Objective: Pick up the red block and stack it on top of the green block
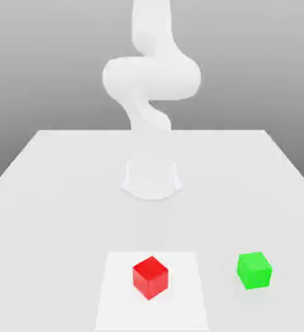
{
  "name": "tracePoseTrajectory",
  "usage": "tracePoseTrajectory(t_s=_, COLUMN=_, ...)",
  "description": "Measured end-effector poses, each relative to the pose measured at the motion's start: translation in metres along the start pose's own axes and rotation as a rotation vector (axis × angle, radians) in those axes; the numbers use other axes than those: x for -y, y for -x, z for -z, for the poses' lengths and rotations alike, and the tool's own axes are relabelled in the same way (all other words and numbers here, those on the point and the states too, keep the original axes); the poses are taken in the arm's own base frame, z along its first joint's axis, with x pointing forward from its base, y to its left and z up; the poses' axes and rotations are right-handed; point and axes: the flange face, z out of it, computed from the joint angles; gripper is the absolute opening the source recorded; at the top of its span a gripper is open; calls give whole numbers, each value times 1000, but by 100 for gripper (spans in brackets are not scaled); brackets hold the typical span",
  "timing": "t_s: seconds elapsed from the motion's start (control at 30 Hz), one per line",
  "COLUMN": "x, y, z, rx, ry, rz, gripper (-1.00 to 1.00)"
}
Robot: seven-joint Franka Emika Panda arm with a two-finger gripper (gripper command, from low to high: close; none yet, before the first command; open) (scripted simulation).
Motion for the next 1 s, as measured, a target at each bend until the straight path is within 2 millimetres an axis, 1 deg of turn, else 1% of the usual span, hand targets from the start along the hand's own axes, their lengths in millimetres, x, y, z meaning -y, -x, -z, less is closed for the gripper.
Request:
tracePoseTrajectory(t_s=0.07, x=-10, y=5, z=-52, rx=59, ry=50, rz=-88, gripper=0)
tracePoseTrajectory(t_s=0.13, x=-23, y=13, z=-99, rx=107, ry=104, rz=-170, gripper=0)
tracePoseTrajectory(t_s=0.27, x=-56, y=40, z=-183, rx=180, ry=227, rz=-325, gripper=0)
tracePoseTrajectory(t_s=0.4, x=-99, y=76, z=-254, rx=220, ry=368, rz=-472, gripper=0)
tracePoseTrajectory(t_s=0.5, x=-138, y=107, z=-298, rx=226, ry=482, rz=-576, gripper=0)
tracePoseTrajectory(t_s=0.57, x=-167, y=128, z=-321, rx=219, ry=561, rz=-642, gripper=0)
tracePoseTrajectory(t_s=0.67, x=-211, y=159, z=-349, rx=190, ry=677, rz=-733, gripper=0)
tracePoseTrajectory(t_s=0.73, x=-228, y=170, z=-365, rx=181, ry=702, rz=-751, gripper=0)
tracePoseTrajectory(t_s=0.87, x=-251, y=189, z=-396, rx=179, ry=710, rz=-756, gripper=0)
tracePoseTrajectory(t_s=0.9, x=-256, y=192, z=-401, rx=180, ry=711, rz=-757, gripper=-100)
tracePoseTrajectory(t_s=1.0, x=-256, y=192, z=-401, rx=179, ry=710, rz=-757, gripper=-100)
